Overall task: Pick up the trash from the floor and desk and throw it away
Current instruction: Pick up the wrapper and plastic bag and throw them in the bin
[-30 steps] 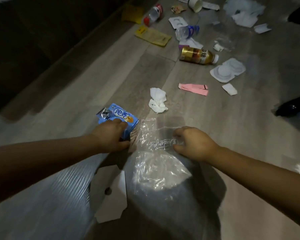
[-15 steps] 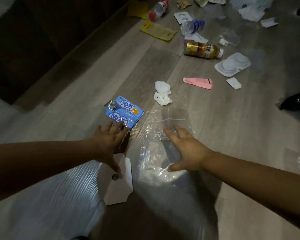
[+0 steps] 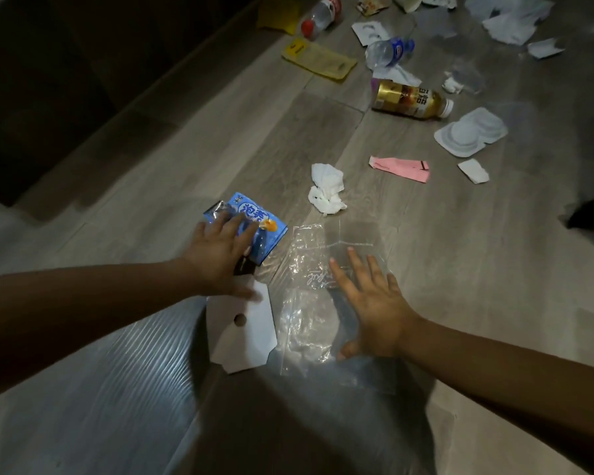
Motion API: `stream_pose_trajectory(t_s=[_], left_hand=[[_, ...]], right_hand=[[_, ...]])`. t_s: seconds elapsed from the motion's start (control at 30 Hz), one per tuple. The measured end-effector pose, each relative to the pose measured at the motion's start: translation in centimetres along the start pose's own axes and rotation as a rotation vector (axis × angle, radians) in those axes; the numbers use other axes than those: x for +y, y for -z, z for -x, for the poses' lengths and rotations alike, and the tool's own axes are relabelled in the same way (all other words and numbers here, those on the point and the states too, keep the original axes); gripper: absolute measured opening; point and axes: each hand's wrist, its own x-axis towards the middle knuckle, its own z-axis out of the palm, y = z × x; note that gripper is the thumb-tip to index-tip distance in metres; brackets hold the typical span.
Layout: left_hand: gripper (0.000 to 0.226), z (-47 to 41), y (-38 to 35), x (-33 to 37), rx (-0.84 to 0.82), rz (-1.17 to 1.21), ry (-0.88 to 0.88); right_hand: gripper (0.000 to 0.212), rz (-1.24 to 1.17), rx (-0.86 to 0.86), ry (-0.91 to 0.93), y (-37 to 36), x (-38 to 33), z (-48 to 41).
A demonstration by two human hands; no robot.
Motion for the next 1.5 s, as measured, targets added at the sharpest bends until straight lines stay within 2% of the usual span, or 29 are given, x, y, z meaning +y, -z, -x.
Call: stream_pose_trajectory(t_s=[0.1,0.23,0.3,0.4,0.6,0.67,0.73,0.83,0.9,1.0,1.13,1.17,1.3,1.37,1.5], left_hand=[[0.095,-2.0,2.2,1.1,0.207,0.104,-0.125],[0.067,-5.2,4.0,3.3,0.217,0.194,-0.176],[0.062,-7.1,4.3,4.3,0.187,0.154,-0.195],[0.067,-9.8,4.2,5.3,0.160,0.090,-0.227],[0.068,-13.9,4.1,6.4,0.137,0.092,-0.242],[0.062,-14.6,3.8,6.5,0.112,0.061,-0.258],[0.053,-14.9,3.5,6.8,0.101,0.126,-0.233],[0.032,-14.9,3.5,7.0,0.175,0.198,-0.214],[0.028,-14.4,3.9,6.5,0.217,0.240,-0.206],[0.029,-12.9,4.7,5.1,0.289,0.278,-0.181],[0.027,-9.0,5.2,2.2,0.303,0.203,-0.225],[0.032,-7.9,5.0,1.3,0.284,0.147,-0.206],[0.087,-5.2,3.4,-1.4,0.000,-0.086,-0.164],[0.096,-5.0,2.9,-1.8,-0.046,-0.154,-0.195],[0.097,-5.7,2.6,-1.8,-0.091,-0.142,-0.187]], right_hand=[[0.144,0.005,0.004,-0.011,-0.2,0.8,-0.4],[0.138,0.047,-0.049,-0.036,-1.3,2.0,-0.4],[0.137,0.089,-0.064,-0.044,-2.0,2.7,-0.2],[0.136,0.083,-0.057,-0.053,-2.8,3.6,0.1],[0.133,0.074,-0.071,-0.037,-3.1,3.9,0.0],[0.132,0.066,-0.076,-0.030,-3.0,4.0,0.0],[0.132,0.073,-0.076,-0.027,-3.0,4.0,0.0],[0.132,0.082,-0.070,-0.023,-3.1,4.2,0.0],[0.132,0.083,-0.068,-0.022,-3.2,4.3,0.0],[0.133,0.077,-0.061,-0.030,-3.5,4.4,-0.1],[0.135,0.088,-0.062,-0.042,-3.5,4.4,-0.2],[0.136,0.089,-0.068,-0.048,-3.4,4.3,-0.2],[0.137,0.077,-0.086,-0.066,-2.9,3.8,-0.3],[0.136,0.073,-0.095,-0.068,-2.7,3.6,-0.2],[0.135,0.088,-0.115,-0.072,-2.2,3.3,-0.1]])
